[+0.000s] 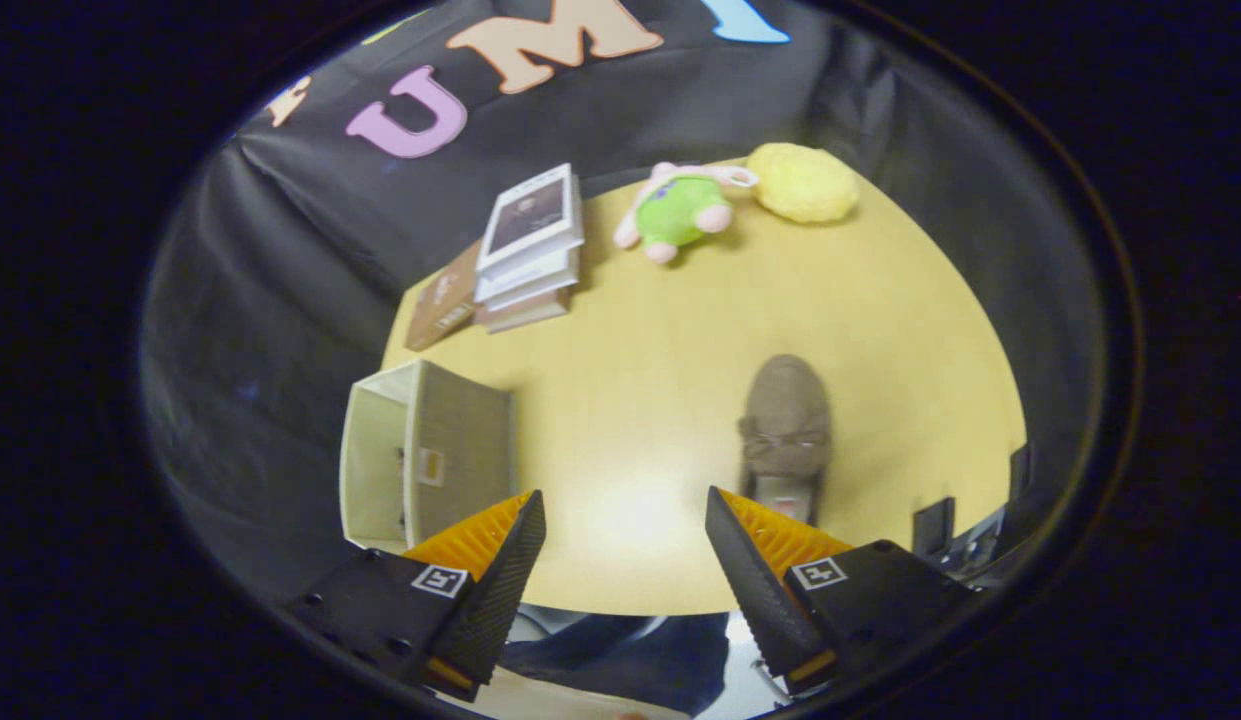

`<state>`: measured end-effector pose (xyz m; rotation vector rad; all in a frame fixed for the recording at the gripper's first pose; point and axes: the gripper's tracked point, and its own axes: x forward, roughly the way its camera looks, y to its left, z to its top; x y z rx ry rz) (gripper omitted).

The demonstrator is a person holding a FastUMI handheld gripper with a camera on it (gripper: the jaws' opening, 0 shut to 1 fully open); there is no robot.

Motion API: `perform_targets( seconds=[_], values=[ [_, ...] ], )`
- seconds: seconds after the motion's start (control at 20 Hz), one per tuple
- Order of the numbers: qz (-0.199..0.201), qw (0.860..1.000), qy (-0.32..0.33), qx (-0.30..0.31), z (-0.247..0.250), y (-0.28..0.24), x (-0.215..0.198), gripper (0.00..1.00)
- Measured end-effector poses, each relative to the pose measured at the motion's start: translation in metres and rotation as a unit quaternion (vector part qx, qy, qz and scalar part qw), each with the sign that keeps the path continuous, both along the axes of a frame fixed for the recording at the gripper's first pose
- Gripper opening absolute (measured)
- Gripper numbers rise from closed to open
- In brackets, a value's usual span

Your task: Open the storage box then place both shoes into the box .Put the left shoe in first, then the right shoe, with the right side of both shoes facing outward in a uniform manner.

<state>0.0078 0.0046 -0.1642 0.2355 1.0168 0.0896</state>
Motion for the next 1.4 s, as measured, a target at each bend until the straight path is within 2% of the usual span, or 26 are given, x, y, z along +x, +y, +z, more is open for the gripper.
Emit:
perform_targets(
  seconds=[0.45, 0.6, 0.8, 0.95, 1.05, 1.15, 1.3, 1.4],
  values=[
    [-0.018, 0.992, 0.084, -0.095, -0.090, -0.099, -0.001, 1.00],
    [-0.026, 0.988, 0.103, -0.111, -0.115, -0.118, -0.002, 0.81],
    [-0.020, 0.987, 0.122, -0.103, -0.134, -0.117, -0.006, 0.54],
    [-0.013, 0.989, 0.113, -0.099, -0.138, -0.111, -0.004, 0.34],
    [-0.015, 0.988, 0.112, -0.105, -0.138, -0.112, -0.005, 0.35],
    [-0.042, 0.988, 0.113, -0.099, -0.137, -0.114, -0.005, 0.16],
    [-0.076, 0.991, 0.097, -0.047, -0.134, -0.108, -0.007, 0.04],
    [-0.092, 0.992, 0.090, 0.004, -0.131, -0.097, -0.006, 0.03]
  ],
)
